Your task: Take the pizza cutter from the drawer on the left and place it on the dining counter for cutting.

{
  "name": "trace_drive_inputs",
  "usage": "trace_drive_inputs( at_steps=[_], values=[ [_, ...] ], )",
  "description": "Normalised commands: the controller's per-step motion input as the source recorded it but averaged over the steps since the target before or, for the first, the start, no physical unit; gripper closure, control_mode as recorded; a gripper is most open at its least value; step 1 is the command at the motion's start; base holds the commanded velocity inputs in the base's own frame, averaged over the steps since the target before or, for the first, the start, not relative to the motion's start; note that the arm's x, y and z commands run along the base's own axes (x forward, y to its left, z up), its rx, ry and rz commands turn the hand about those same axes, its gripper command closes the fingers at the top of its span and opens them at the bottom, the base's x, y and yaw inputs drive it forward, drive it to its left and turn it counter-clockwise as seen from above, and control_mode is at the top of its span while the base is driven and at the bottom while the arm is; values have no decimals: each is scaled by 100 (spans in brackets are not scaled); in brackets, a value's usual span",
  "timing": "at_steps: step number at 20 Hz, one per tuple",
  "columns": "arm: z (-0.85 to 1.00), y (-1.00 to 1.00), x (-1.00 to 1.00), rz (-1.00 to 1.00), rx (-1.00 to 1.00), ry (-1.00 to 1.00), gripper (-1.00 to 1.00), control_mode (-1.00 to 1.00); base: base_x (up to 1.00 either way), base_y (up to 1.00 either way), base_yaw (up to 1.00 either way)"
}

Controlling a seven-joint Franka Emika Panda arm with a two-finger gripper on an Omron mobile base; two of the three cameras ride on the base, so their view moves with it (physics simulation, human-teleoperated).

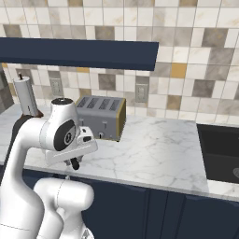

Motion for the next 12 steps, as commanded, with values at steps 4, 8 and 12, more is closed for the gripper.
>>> trace_drive_inputs(
  at_steps=[4, 8, 12],
  values=[
    [0, 0, 0, 0, 0, 0, 100, 100, -8, 0, 0],
    [0, 0, 0, 0, 0, 0, 100, 100, -47, -21, -2],
    [0, 0, 0, 0, 0, 0, 100, 100, -57, -23, -9]
  ],
)
